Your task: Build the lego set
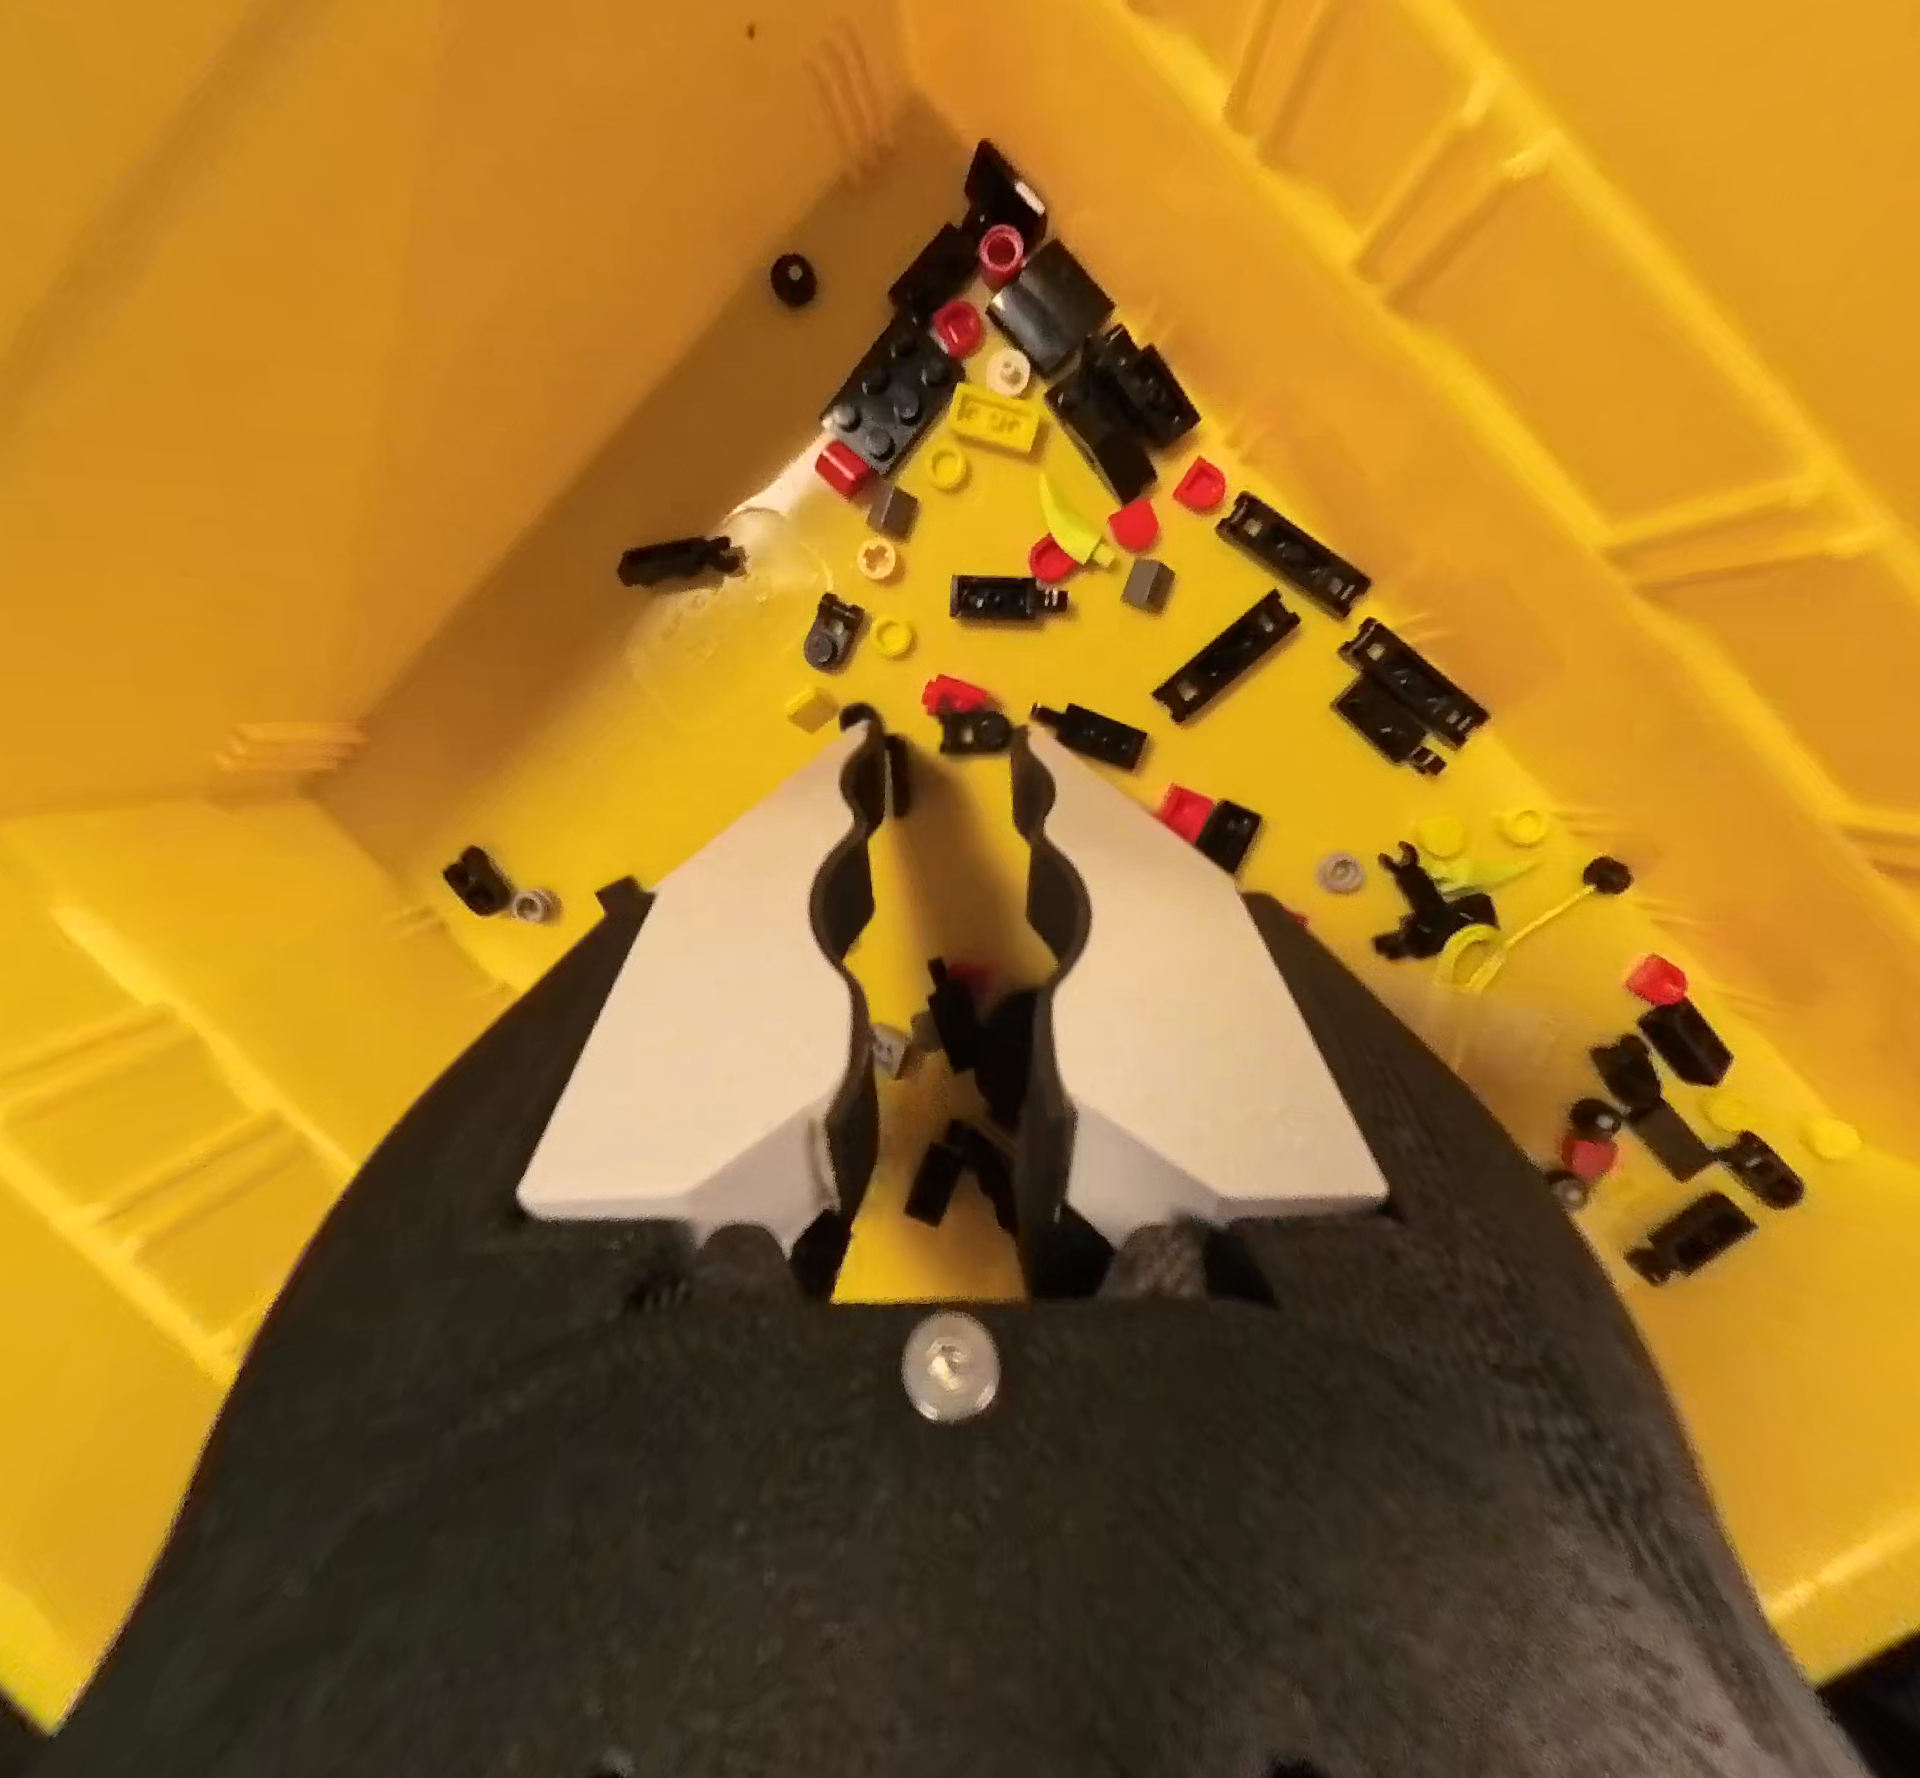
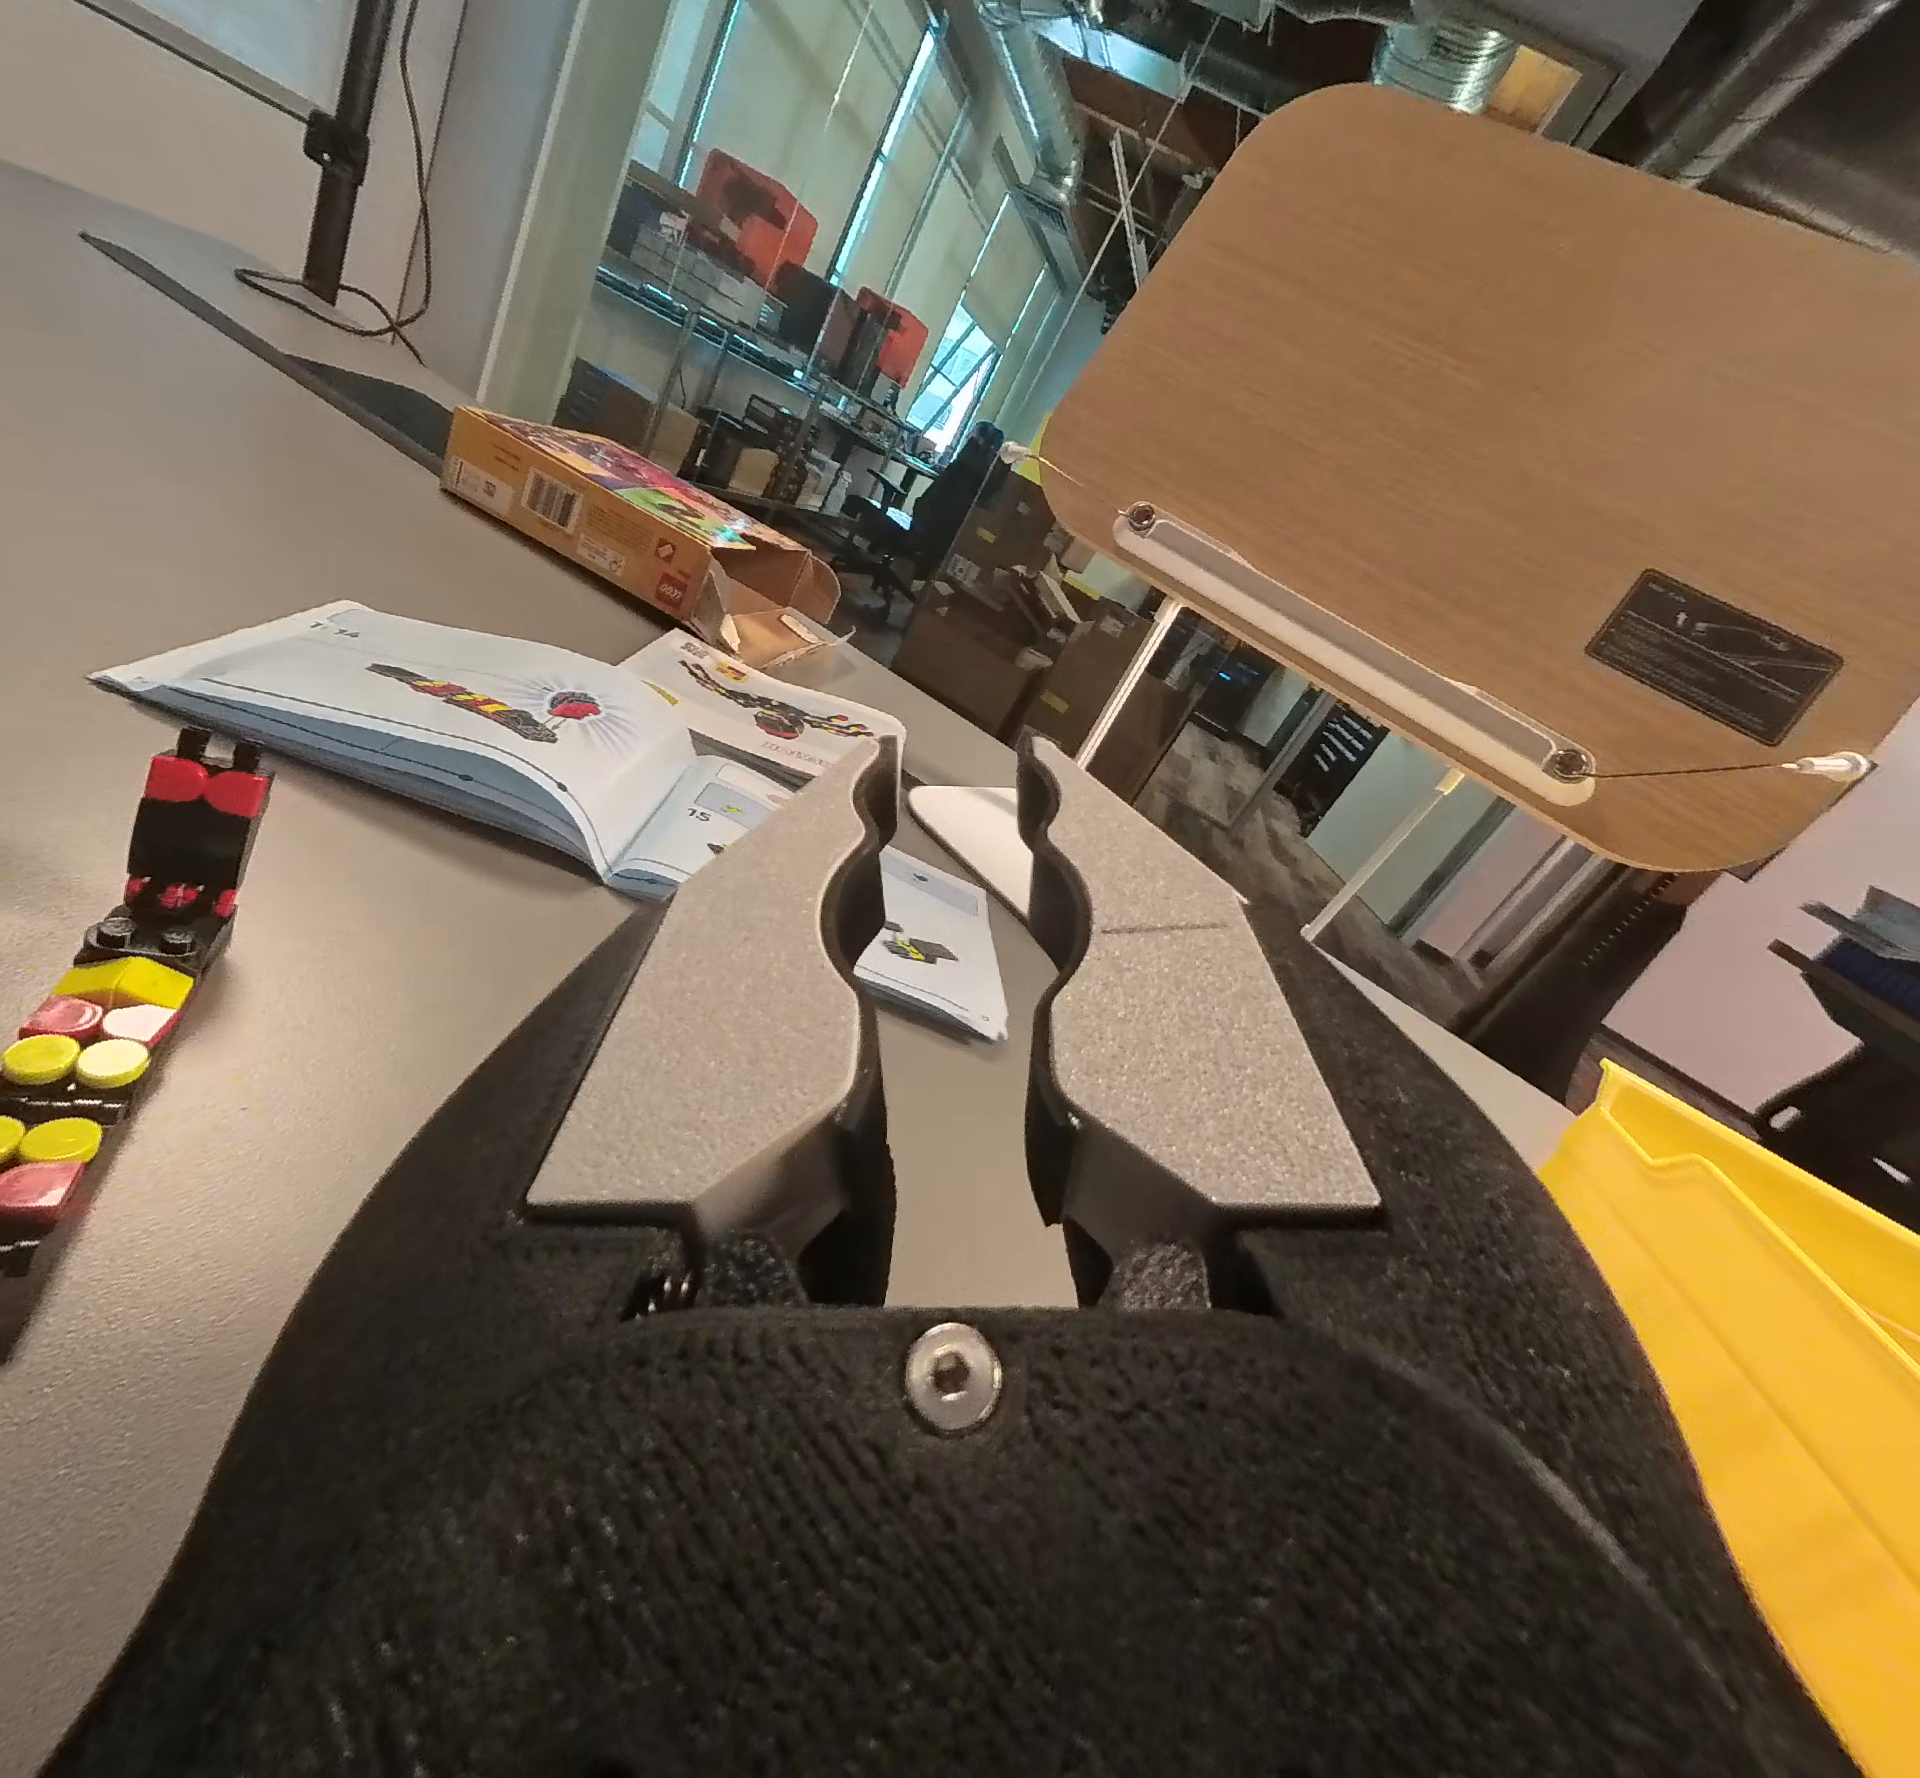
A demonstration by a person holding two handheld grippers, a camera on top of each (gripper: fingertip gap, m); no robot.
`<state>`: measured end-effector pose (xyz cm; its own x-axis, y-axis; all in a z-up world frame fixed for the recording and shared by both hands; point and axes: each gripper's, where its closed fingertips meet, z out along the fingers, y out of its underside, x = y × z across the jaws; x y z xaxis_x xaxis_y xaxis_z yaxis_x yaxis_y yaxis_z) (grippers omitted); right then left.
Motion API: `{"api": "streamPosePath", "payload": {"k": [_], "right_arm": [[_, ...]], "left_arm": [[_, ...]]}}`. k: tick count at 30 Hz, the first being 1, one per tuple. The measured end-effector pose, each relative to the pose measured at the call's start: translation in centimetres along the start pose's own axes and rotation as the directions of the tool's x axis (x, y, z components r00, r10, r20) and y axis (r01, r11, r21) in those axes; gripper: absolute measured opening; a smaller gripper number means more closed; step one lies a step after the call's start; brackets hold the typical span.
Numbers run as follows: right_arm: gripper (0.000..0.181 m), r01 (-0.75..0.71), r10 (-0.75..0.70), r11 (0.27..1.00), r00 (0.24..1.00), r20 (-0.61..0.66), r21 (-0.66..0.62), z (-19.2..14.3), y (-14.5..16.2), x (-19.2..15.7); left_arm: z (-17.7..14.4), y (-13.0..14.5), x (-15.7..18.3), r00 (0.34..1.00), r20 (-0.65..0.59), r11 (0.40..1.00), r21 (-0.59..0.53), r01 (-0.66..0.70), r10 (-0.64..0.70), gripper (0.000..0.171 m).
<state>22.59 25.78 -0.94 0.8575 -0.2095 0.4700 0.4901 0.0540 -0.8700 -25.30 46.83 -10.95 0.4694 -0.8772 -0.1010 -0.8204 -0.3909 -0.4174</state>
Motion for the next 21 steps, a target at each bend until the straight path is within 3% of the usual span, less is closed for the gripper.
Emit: {"api": "streamPosePath", "payload": {"k": [7,9,14,16,18,21], "right_arm": [[0.021,-0.022,0.022,1.000,1.000,0.018,0.016,-0.1,-0.3,-0.1],[0.021,-0.029,0.029,0.999,0.999,0.024,0.025,-0.2,-0.4,-0.2],[0.021,-0.038,0.035,0.998,0.998,0.060,0.048,-0.2,-0.8,-0.8],[0.021,-0.041,0.037,0.998,0.996,0.075,0.055,-0.3,-0.9,-1.1],[0.021,-0.048,0.042,0.997,0.995,0.087,0.066,-0.4,-1.1,-1.2],[0.021,-0.072,0.064,0.995,0.992,0.107,0.075,-0.5,-1.3,-1.3]], "left_arm": [[0.3,0.0,0.3,0.998,0.014,0.998,-0.017,-0.066,0.066,0.013],[-0.1,-0.3,-0.6,0.990,0.093,0.995,-0.001,-0.102,0.102,0.005],[-6.0,-4.6,0.1,0.948,0.284,0.936,0.271,-0.226,0.147,0.004],[-8.5,-5.6,0.6,0.918,0.364,0.911,0.305,-0.278,0.158,0.004],[-9.3,-5.2,0.6,0.913,0.379,0.928,0.263,-0.264,0.152,0.005],[-7.6,-3.0,0.0,0.958,0.284,0.984,0.151,-0.098,0.052,0.011]]}}
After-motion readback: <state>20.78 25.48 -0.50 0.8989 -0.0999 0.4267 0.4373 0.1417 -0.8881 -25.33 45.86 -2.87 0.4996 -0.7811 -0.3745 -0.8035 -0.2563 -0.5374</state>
